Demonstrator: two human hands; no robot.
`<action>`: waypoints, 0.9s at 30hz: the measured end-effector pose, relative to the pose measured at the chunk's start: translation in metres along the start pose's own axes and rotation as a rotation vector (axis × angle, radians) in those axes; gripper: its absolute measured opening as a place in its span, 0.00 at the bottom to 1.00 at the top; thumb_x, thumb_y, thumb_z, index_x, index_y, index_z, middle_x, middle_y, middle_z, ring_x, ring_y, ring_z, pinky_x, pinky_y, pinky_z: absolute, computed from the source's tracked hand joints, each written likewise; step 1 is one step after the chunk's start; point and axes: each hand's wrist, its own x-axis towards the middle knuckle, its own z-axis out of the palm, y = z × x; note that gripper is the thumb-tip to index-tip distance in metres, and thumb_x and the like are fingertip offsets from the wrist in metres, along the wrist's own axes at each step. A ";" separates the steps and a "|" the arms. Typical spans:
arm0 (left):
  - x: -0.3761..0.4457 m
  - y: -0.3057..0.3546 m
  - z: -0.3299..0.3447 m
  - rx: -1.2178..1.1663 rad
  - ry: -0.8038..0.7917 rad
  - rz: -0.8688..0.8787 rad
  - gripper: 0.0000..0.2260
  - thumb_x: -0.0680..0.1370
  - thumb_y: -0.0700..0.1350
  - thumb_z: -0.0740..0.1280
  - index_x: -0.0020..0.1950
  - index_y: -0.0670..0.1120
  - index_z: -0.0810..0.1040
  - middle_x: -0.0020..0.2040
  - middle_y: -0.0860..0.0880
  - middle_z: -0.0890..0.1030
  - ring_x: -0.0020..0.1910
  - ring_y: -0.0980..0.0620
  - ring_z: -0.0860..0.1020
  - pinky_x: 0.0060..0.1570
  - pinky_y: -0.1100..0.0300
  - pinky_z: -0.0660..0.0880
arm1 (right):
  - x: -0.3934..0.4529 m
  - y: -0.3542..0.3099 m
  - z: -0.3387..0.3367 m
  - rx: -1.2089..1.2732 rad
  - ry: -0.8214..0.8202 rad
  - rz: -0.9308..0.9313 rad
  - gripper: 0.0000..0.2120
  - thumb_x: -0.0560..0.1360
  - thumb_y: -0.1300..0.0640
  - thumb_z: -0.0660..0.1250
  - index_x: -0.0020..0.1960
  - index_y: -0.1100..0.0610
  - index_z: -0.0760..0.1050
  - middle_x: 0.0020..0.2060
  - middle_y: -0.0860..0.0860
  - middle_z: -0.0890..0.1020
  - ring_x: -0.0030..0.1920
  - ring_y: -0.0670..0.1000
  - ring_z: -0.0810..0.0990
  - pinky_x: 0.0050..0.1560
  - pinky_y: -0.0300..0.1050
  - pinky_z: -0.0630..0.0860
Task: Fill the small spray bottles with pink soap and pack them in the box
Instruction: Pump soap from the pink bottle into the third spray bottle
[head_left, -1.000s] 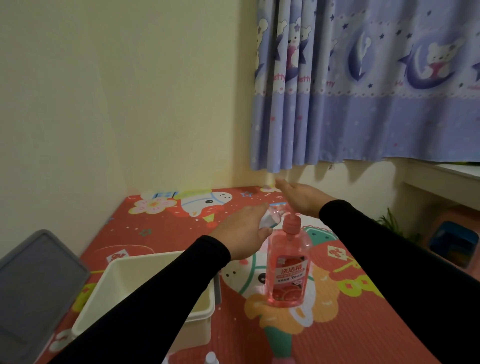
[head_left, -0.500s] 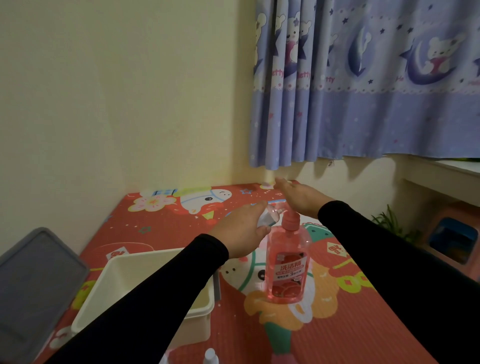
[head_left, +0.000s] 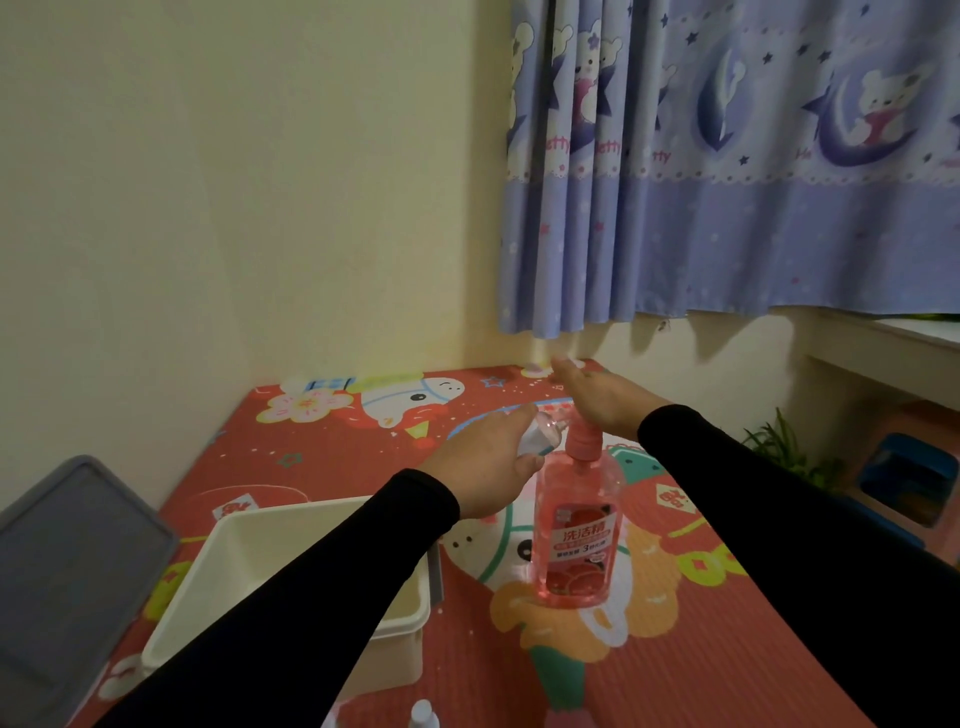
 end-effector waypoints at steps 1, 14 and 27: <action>0.000 0.001 -0.002 -0.006 0.015 0.007 0.23 0.82 0.51 0.59 0.76 0.49 0.58 0.72 0.44 0.68 0.67 0.45 0.69 0.61 0.54 0.66 | 0.001 -0.001 -0.003 -0.023 0.000 -0.024 0.29 0.83 0.44 0.40 0.72 0.59 0.66 0.68 0.61 0.73 0.68 0.59 0.70 0.69 0.51 0.62; -0.001 0.000 0.004 -0.001 -0.014 -0.005 0.27 0.83 0.52 0.58 0.79 0.48 0.52 0.76 0.44 0.62 0.74 0.46 0.61 0.69 0.54 0.61 | 0.001 0.004 0.004 -0.018 -0.010 -0.006 0.25 0.84 0.47 0.42 0.76 0.55 0.61 0.73 0.58 0.67 0.71 0.59 0.67 0.71 0.51 0.61; -0.002 0.001 0.005 -0.008 -0.014 -0.015 0.27 0.83 0.52 0.57 0.79 0.49 0.50 0.78 0.45 0.59 0.76 0.46 0.59 0.71 0.52 0.59 | 0.005 0.008 0.007 -0.026 -0.023 -0.051 0.29 0.82 0.41 0.41 0.76 0.54 0.62 0.74 0.55 0.66 0.74 0.55 0.63 0.75 0.51 0.56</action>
